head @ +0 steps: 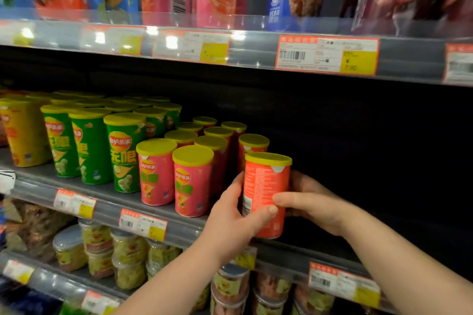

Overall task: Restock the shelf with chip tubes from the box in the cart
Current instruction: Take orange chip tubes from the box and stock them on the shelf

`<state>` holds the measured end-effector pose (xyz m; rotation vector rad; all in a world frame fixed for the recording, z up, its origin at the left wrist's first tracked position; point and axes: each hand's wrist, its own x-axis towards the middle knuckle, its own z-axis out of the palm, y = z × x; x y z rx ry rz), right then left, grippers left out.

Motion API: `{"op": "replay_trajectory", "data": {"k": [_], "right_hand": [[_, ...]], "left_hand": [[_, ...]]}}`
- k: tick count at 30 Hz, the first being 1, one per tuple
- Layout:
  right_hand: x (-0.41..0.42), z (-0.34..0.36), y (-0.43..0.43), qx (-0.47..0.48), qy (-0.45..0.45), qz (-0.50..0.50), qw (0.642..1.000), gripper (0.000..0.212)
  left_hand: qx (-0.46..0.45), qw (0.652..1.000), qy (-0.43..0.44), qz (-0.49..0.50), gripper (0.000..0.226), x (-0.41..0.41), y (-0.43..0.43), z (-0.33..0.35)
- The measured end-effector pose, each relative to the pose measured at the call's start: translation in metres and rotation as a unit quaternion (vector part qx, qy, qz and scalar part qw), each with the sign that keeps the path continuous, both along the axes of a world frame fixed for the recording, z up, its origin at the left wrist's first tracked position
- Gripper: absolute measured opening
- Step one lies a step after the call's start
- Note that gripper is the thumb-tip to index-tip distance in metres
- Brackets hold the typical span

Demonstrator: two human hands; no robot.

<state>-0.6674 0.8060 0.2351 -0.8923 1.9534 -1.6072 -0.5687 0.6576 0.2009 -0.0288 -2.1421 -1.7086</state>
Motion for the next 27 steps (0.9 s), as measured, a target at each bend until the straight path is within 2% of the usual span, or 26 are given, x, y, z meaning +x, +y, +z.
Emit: {"op": "replay_trajectory", "data": {"k": [2, 4, 6, 7, 8, 9, 11, 13, 17, 19, 23, 26, 27], "right_hand": [[-0.009, -0.002, 0.006, -0.012, 0.003, -0.056, 0.998, 0.080], [-0.021, -0.004, 0.008, -0.016, 0.009, -0.129, 0.991, 0.073], [-0.033, -0.007, 0.005, -0.013, 0.026, -0.208, 0.978, 0.060], [-0.040, -0.010, 0.002, 0.000, 0.035, -0.242, 0.970, 0.061], [-0.049, -0.015, -0.001, 0.023, 0.051, -0.274, 0.960, 0.065], [-0.057, -0.019, -0.005, 0.051, 0.071, -0.303, 0.949, 0.071], [-0.066, -0.024, -0.011, 0.089, 0.094, -0.330, 0.935, 0.081], [-0.069, -0.022, -0.014, 0.102, 0.068, -0.299, 0.946, 0.085], [-0.070, -0.020, -0.008, 0.164, 0.077, -0.221, 0.958, 0.085], [-0.072, -0.022, -0.008, 0.166, 0.083, -0.227, 0.956, 0.084], [-0.074, -0.029, -0.014, 0.156, 0.092, -0.249, 0.952, 0.083], [-0.075, -0.031, -0.016, 0.158, 0.103, -0.264, 0.946, 0.086], [-0.075, -0.031, -0.016, 0.164, 0.108, -0.265, 0.944, 0.087]], "left_hand": [[-0.127, 0.991, -0.008, 0.036, 0.095, -0.004, -0.001, -0.005], [-0.285, 0.957, -0.026, 0.053, 0.100, -0.007, -0.004, -0.011], [-0.480, 0.875, -0.037, 0.055, 0.096, -0.007, -0.005, -0.019], [-0.550, 0.833, -0.032, 0.053, 0.090, -0.008, -0.006, -0.024], [-0.574, 0.817, -0.031, 0.049, 0.082, -0.008, -0.007, -0.028], [-0.573, 0.817, -0.026, 0.059, 0.075, -0.007, -0.007, -0.030], [-0.572, 0.819, -0.035, 0.043, 0.077, -0.007, -0.007, -0.030], [-0.583, 0.811, -0.030, 0.042, 0.080, -0.006, -0.008, -0.027], [-0.580, 0.812, -0.049, 0.055, 0.069, -0.004, -0.006, -0.030], [-0.579, 0.813, -0.039, 0.046, 0.074, -0.005, -0.005, -0.029], [-0.583, 0.807, -0.077, 0.052, 0.071, -0.002, -0.005, -0.026], [-0.583, 0.808, -0.061, 0.060, 0.087, -0.003, -0.004, -0.027], [-0.581, 0.808, -0.081, 0.054, 0.094, -0.002, -0.003, -0.027]]}}
